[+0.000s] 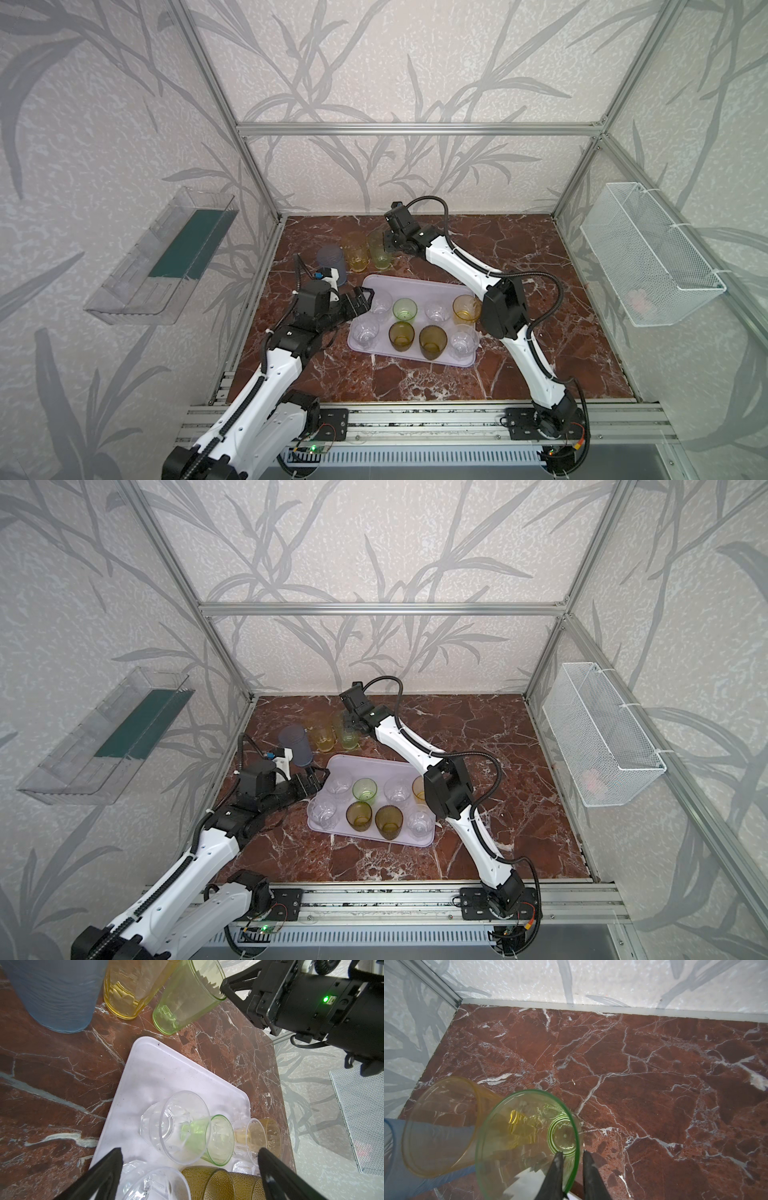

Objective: Place the glasses into the tray
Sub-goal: Pick up the glass from the top-center of the table.

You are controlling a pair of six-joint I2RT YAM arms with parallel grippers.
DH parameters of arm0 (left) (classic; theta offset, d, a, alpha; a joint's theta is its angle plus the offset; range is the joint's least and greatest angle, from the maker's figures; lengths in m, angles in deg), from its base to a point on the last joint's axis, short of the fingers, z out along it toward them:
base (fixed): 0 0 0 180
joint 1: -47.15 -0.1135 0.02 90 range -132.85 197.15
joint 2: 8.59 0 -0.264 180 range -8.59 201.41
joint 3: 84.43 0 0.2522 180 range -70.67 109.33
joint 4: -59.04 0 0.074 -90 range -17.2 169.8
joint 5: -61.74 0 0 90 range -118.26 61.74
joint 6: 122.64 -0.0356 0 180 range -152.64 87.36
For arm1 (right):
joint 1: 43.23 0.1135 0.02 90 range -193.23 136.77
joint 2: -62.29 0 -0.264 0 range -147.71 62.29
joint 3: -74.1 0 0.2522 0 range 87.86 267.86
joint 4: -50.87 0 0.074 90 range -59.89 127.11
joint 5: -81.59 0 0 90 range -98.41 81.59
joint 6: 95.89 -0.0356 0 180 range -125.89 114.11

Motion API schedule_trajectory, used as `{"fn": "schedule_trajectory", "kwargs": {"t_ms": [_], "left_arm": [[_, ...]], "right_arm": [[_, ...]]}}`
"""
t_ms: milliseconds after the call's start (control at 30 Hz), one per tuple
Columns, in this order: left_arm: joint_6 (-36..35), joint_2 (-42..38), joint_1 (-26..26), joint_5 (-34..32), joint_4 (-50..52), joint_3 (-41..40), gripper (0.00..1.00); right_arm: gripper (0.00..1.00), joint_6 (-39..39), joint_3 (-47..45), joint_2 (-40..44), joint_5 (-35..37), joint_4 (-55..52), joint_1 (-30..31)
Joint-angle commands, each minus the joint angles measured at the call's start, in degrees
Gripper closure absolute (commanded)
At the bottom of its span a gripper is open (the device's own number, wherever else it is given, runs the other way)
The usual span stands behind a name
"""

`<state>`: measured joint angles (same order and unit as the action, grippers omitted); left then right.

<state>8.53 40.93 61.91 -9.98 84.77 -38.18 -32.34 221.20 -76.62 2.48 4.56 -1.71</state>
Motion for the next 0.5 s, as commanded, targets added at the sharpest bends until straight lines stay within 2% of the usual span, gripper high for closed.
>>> {"fn": "schedule_trajectory", "kwargs": {"t_ms": [0, 167, 467], "left_arm": [[-0.02, -0.93, -0.35, -0.63, -0.19, -0.76, 0.01], [-0.11, -1.07, -0.35, -0.39, 0.09, -0.59, 0.01], [-0.21, -2.14, -0.35, -0.97, 0.69, -0.75, 0.01]], "right_arm": [[0.81, 0.01, 1.57, -1.64, 0.75, -2.42, -0.24], [0.81, -0.01, 1.91, -1.79, 2.22, -2.86, -0.29], [0.9, -0.13, 3.01, -1.92, 4.35, -4.94, -0.38]]}}
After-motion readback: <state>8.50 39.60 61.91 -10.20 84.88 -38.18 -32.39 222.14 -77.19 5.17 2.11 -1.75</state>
